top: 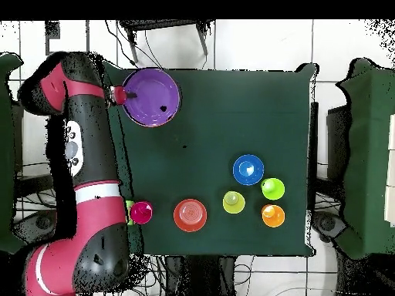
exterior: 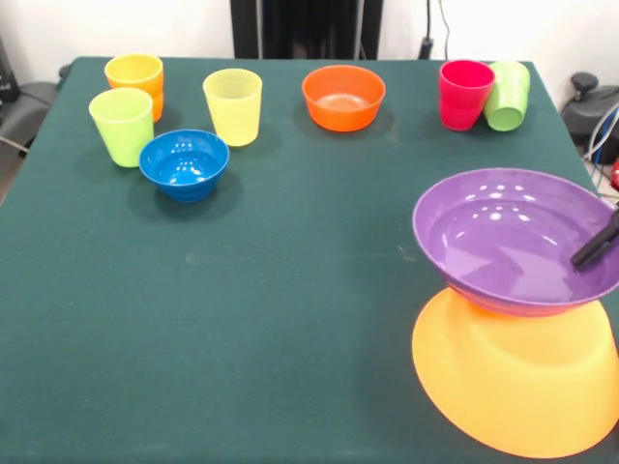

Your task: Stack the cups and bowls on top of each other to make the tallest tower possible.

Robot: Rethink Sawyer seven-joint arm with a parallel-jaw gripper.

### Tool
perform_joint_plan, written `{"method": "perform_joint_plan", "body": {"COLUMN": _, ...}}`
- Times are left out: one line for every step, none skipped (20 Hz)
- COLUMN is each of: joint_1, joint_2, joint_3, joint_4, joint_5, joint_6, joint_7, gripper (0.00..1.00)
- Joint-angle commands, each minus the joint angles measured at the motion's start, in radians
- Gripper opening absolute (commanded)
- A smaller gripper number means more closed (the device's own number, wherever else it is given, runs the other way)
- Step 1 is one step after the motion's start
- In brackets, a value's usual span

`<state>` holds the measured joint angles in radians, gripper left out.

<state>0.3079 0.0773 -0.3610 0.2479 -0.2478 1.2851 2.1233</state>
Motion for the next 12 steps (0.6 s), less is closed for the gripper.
{"method": "perform_joint_plan", "body": {"joint_1": -0.040, "joint_2": 0.041, "joint_3": 0.093, "joint_4": 0.008, "joint_5": 0.021, "joint_6": -0.025, "joint_7": -0.263, "gripper": 0.00}}
{"method": "perform_joint_plan", "body": {"joint_1": -0.042, "joint_2": 0.050, "joint_3": 0.091, "joint_4": -0.009, "joint_5": 0.023, "joint_6": -0.022, "joint_7": -0.266, "gripper": 0.00}}
{"method": "perform_joint_plan", "body": {"joint_1": -0.044, "joint_2": 0.059, "joint_3": 0.093, "joint_4": -0.025, "joint_5": 0.027, "joint_6": -0.019, "joint_7": -0.266, "gripper": 0.00}}
{"method": "perform_joint_plan", "body": {"joint_1": -0.044, "joint_2": 0.069, "joint_3": 0.093, "joint_4": -0.044, "joint_5": 0.031, "joint_6": -0.010, "joint_7": -0.264, "gripper": 0.00}}
{"method": "perform_joint_plan", "body": {"joint_1": -0.044, "joint_2": 0.079, "joint_3": 0.093, "joint_4": -0.063, "joint_5": 0.036, "joint_6": -0.002, "joint_7": -0.261, "gripper": 0.00}}
{"method": "perform_joint_plan", "body": {"joint_1": -0.043, "joint_2": 0.089, "joint_3": 0.091, "joint_4": -0.081, "joint_5": 0.042, "joint_6": 0.011, "joint_7": -0.258, "gripper": 0.00}}
{"method": "perform_joint_plan", "body": {"joint_1": -0.042, "joint_2": 0.098, "joint_3": 0.089, "joint_4": -0.098, "joint_5": 0.048, "joint_6": 0.022, "joint_7": -0.252, "gripper": 0.00}}
{"method": "perform_joint_plan", "body": {"joint_1": -0.040, "joint_2": 0.107, "joint_3": 0.086, "joint_4": -0.114, "joint_5": 0.054, "joint_6": 0.032, "joint_7": -0.246, "gripper": 0.00}}
{"method": "perform_joint_plan", "body": {"joint_1": -0.040, "joint_2": 0.117, "joint_3": 0.083, "joint_4": -0.130, "joint_5": 0.062, "joint_6": 0.042, "joint_7": -0.239, "gripper": 0.00}}
{"method": "perform_joint_plan", "body": {"joint_1": -0.038, "joint_2": 0.123, "joint_3": 0.079, "joint_4": -0.138, "joint_5": 0.069, "joint_6": 0.047, "joint_7": -0.235, "gripper": 0.00}}
{"method": "perform_joint_plan", "body": {"joint_1": -0.038, "joint_2": 0.129, "joint_3": 0.072, "joint_4": -0.147, "joint_5": 0.076, "joint_6": 0.054, "joint_7": -0.233, "gripper": 0.00}}
{"method": "perform_joint_plan", "body": {"joint_1": -0.039, "joint_2": 0.135, "joint_3": 0.065, "joint_4": -0.157, "joint_5": 0.083, "joint_6": 0.060, "joint_7": -0.231, "gripper": 0.00}}
